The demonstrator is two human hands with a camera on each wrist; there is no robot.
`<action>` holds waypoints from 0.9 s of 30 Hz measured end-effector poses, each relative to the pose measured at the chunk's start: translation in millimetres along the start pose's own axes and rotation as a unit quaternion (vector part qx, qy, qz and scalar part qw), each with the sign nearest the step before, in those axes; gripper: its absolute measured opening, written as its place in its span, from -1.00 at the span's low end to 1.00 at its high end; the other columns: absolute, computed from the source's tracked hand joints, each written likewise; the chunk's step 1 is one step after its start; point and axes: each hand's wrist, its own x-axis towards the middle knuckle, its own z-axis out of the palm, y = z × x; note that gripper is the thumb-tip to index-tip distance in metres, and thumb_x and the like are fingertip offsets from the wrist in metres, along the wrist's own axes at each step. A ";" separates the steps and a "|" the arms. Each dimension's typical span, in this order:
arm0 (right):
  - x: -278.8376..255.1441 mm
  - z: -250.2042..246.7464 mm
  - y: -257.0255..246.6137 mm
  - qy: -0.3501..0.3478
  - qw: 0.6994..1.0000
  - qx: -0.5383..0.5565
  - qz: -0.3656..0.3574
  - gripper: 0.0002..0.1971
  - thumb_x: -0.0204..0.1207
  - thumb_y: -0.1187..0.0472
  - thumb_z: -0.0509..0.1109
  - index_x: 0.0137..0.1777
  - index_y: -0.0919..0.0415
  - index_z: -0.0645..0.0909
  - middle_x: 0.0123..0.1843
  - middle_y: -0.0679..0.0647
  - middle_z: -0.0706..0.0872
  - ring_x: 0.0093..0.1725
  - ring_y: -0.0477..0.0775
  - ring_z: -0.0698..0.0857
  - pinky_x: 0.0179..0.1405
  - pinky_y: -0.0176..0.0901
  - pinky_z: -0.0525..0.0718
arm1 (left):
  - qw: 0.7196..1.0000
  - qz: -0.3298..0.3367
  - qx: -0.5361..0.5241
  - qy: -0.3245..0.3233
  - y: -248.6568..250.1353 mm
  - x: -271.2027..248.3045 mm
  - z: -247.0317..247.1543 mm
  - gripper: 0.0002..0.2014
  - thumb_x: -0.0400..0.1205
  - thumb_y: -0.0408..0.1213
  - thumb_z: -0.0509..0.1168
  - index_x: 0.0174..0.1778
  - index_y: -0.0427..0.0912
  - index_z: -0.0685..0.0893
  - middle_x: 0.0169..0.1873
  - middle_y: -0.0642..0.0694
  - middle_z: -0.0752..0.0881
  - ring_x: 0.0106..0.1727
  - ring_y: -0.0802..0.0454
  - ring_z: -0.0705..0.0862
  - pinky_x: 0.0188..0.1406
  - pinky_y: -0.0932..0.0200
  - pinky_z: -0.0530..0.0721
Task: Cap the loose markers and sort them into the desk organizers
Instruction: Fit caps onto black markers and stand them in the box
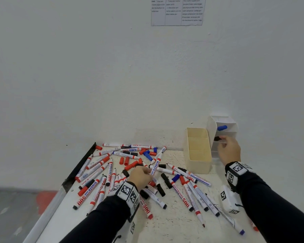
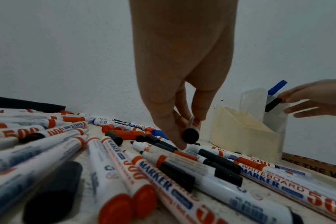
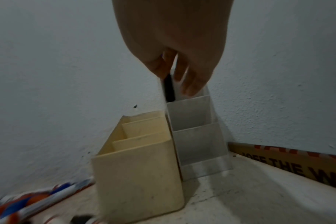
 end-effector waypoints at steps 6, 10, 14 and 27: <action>-48.1 27.5 -40.4 -0.234 0.967 -0.037 -0.090 -0.90 0.53 0.26 0.32 0.00 0.17 0.64 0.02 0.07 0.69 0.00 0.01 0.61 -0.01 -0.23 0.48 | 0.999 -0.014 -0.033 0.013 -1.3 -4.3 -12.2 -0.73 0.57 -0.37 0.34 0.19 -0.22 0.66 -0.01 -0.11 0.69 -0.24 0.14 0.61 -0.32 0.32 0.63; -87.2 58.1 -62.4 -0.517 0.840 -0.160 -0.042 -0.74 0.50 0.00 0.38 0.05 0.13 0.71 0.01 0.02 0.76 -0.02 -0.05 0.68 0.11 -0.17 0.61 | 0.997 -0.033 -0.072 -0.010 -6.4 -12.1 -21.8 -0.80 0.53 -0.40 0.40 0.05 -0.19 0.65 -0.04 -0.17 0.71 -0.22 0.03 0.68 -0.24 0.16 0.75; -117.1 85.2 -65.5 -0.486 0.834 -0.249 -0.075 -0.69 0.45 0.04 0.43 0.04 0.26 0.72 0.06 0.12 0.77 0.07 0.06 0.71 -0.02 -0.17 0.63 | 0.996 -0.033 -0.079 0.001 -14.7 -19.1 -28.2 -0.82 0.52 -0.40 0.41 -0.02 -0.14 0.61 -0.07 -0.13 0.71 -0.15 0.00 0.71 -0.14 0.12 0.75; -102.8 67.6 -65.0 -0.309 0.937 -0.073 -0.145 -0.85 0.50 0.21 0.36 0.04 0.05 0.52 -0.04 0.05 0.63 -0.09 -0.01 0.57 -0.15 -0.26 0.50 | 0.997 0.066 0.031 0.031 -25.9 -27.4 -28.5 -0.69 0.63 -0.46 0.19 0.22 -0.05 0.62 0.03 -0.05 0.64 -0.30 0.19 0.57 -0.42 0.41 0.51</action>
